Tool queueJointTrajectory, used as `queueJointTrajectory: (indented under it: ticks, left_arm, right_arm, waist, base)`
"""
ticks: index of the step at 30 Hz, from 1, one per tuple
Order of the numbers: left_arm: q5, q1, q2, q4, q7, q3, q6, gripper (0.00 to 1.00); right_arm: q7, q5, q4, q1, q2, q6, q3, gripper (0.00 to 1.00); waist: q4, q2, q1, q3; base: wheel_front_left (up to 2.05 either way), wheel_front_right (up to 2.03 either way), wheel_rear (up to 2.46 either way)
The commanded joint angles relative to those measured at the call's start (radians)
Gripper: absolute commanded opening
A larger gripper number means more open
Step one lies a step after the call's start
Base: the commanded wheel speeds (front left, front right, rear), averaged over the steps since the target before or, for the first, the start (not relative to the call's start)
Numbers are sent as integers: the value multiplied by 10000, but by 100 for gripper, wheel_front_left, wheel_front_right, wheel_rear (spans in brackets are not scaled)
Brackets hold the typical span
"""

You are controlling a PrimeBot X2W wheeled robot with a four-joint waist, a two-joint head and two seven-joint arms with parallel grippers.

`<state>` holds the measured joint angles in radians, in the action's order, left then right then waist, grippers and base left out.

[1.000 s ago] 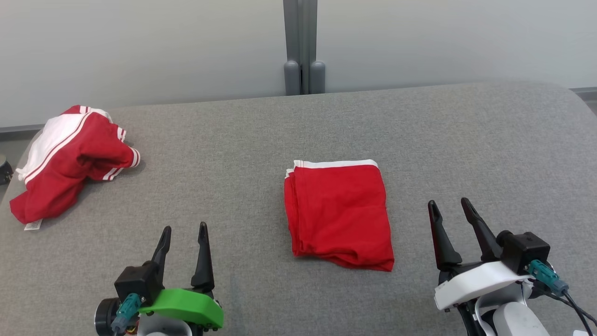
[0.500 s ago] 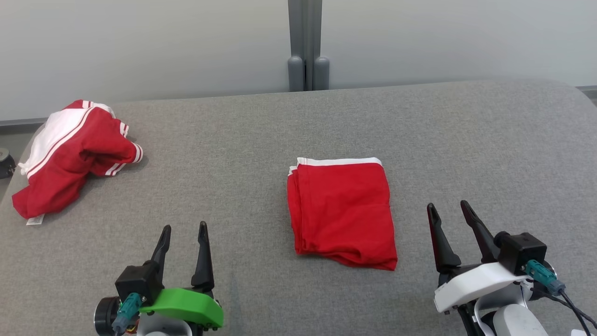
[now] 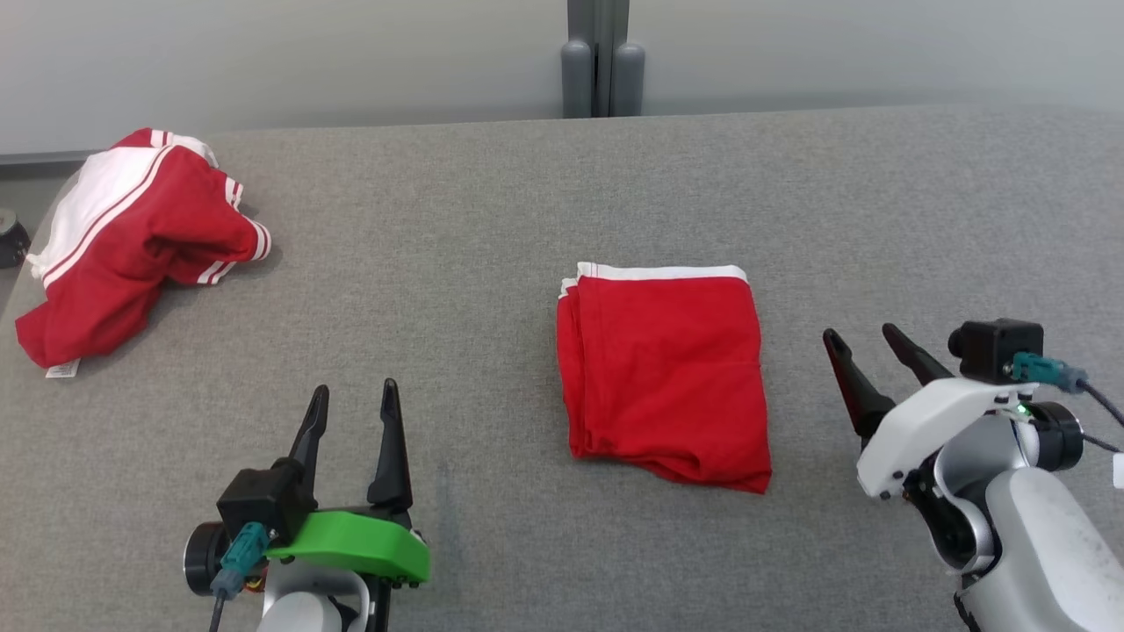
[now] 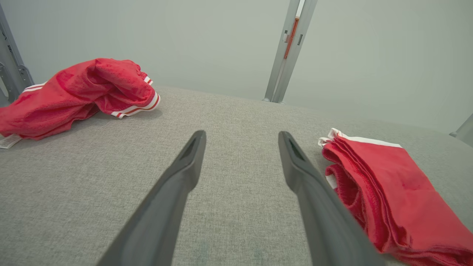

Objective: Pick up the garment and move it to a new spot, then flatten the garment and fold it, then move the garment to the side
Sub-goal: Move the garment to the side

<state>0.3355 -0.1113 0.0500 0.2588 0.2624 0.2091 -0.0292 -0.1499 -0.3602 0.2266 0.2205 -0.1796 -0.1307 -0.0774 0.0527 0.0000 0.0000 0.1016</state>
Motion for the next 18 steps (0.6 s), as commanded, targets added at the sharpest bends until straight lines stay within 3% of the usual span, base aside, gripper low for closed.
queueJointTrajectory:
  ticks: [1,8,18]
  left_arm:
    - [100,-249,16,-71,34,35,-68,100]
    - [226,-561,19,-201,34,134,-191,100]
    - [295,-653,16,-351,34,89,-295,100]
  right_arm:
    - [-371,-374,167,416,-170,-1,-58,100]
    - [-1435,-1407,1390,1373,-595,-1,-670,100]
    - [-1686,-1876,3071,2045,-697,-1,-1384,100]
  waist:
    - [347,0,0,430]
    - [985,0,0,986]
    - [1579,0,0,1238]
  base:
    - [0,0,0]
    - [0,0,0]
    - [0,0,0]
